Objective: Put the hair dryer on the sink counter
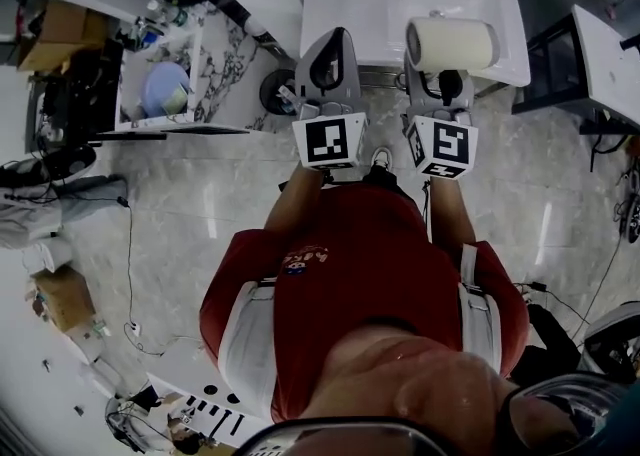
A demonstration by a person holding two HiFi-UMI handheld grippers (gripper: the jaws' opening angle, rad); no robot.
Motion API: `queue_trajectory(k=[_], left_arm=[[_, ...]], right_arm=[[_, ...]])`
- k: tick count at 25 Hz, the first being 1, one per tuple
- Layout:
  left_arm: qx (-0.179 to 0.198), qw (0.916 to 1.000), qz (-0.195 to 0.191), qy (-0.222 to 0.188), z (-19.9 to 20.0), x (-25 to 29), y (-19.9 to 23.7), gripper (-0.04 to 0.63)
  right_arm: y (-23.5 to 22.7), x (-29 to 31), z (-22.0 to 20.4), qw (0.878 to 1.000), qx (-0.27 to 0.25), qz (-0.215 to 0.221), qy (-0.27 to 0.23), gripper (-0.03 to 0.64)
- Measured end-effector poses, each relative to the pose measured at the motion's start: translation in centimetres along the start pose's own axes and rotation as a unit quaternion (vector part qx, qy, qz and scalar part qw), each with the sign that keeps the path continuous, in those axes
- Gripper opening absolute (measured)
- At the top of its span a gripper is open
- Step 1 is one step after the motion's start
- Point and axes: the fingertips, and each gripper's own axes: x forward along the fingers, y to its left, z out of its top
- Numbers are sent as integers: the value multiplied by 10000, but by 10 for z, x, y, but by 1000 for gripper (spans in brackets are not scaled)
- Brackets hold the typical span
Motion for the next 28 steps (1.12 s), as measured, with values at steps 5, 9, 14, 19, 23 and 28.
queue_trajectory(k=[5,9,14,19,23,28], left_arm=[[152,9996,-91,202,-15,35,-3,2],[149,9997,-31,164,-21,64,-1,1],[121,9998,64,131,-29,98,4,2],[73,9999,90,99,-36,128,0,2],[59,9998,152,130,-46,143,8,2],[63,9995,230,209,-53,154,13,1]], right_arm=[[-18,30,1,10000,-27,36,-19,186],[-34,58,1,9999,-51,101,-38,186],[-49,89,7,9997,-131,192,-106,186],[-70,110,2,9996,-162,231,-66,186],[-77,129,-4,9996,-133,247,-22,186],[-82,144,-7,9995,-109,306,24,186]])
